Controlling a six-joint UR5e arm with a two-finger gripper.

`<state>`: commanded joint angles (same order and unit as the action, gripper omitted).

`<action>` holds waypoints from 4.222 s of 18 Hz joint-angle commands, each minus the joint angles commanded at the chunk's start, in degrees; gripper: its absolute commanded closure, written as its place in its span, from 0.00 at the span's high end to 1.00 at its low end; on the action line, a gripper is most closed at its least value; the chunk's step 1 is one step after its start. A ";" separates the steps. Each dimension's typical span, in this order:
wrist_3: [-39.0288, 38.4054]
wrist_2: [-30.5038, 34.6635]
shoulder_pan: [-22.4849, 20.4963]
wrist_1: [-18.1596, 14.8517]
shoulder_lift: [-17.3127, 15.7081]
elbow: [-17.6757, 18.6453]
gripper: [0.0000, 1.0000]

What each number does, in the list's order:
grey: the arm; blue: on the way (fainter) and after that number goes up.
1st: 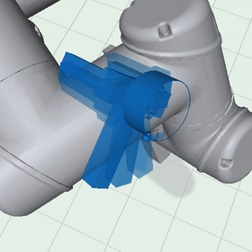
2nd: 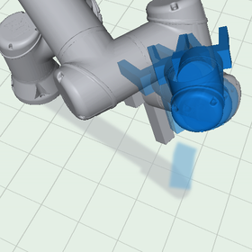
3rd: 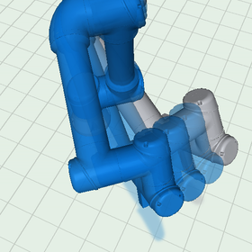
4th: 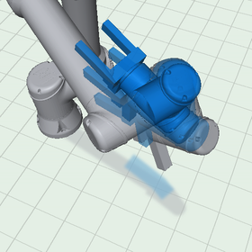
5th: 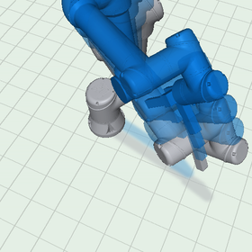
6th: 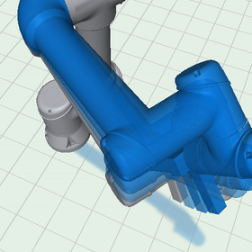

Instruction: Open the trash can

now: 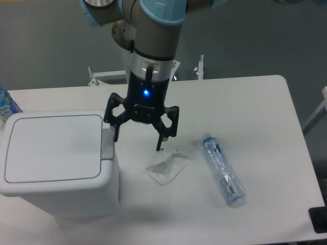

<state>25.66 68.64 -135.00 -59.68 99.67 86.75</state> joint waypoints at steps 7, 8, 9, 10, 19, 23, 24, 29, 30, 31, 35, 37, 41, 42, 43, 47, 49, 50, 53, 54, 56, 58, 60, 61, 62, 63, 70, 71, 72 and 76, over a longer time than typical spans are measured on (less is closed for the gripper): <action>0.00 0.00 0.44 0.00 0.26 0.00 1.00; -0.09 0.00 0.70 0.00 0.35 0.00 1.00; -0.09 0.00 0.70 0.00 0.35 0.09 1.00; -0.17 0.00 0.70 0.00 0.35 0.09 1.00; -0.18 0.00 1.14 0.00 0.70 0.09 1.00; -0.18 0.00 1.23 0.26 0.79 0.17 1.00; -0.18 0.00 1.23 0.35 0.79 0.18 1.00; -0.09 0.00 1.23 0.35 0.79 0.09 1.00; -0.09 0.09 1.23 0.44 0.79 0.09 1.00; 0.00 0.09 1.23 0.44 0.79 0.09 1.00; 0.00 0.09 1.23 0.44 0.88 -0.09 1.00; 0.09 0.09 1.23 0.44 0.79 -0.09 1.00; 0.09 0.09 1.23 0.44 0.88 -0.09 1.00; 0.09 0.09 1.23 0.44 0.88 0.00 1.00; 0.09 0.09 1.23 0.44 0.97 0.00 1.00; 0.09 0.09 1.23 0.44 1.14 0.00 1.00; 0.17 0.09 1.23 0.44 1.14 -0.09 1.00; 0.18 0.17 1.23 0.44 1.14 -0.09 1.00; 0.26 0.18 1.23 0.53 1.23 0.00 1.00; 0.18 0.18 1.23 0.53 1.32 -0.09 1.00; 0.09 0.09 1.23 1.31 1.32 -0.17 1.00; 0.17 0.09 1.14 1.32 1.23 -0.26 1.00; 0.26 0.17 1.23 1.41 1.32 0.00 1.00; 0.26 0.18 1.14 1.41 1.41 0.09 1.00; 0.26 0.26 1.23 1.84 1.41 0.26 1.00; 0.26 0.35 1.23 2.37 1.41 0.52 1.00; 0.26 0.35 1.23 2.64 1.41 0.53 1.00; 0.18 0.35 1.14 2.64 1.41 0.35 1.00; -0.09 0.26 1.14 2.64 1.41 -0.26 1.00; -2.36 2.18 -0.43 2.20 0.97 -4.56 1.00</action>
<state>23.30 70.83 -135.43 -57.48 100.64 82.18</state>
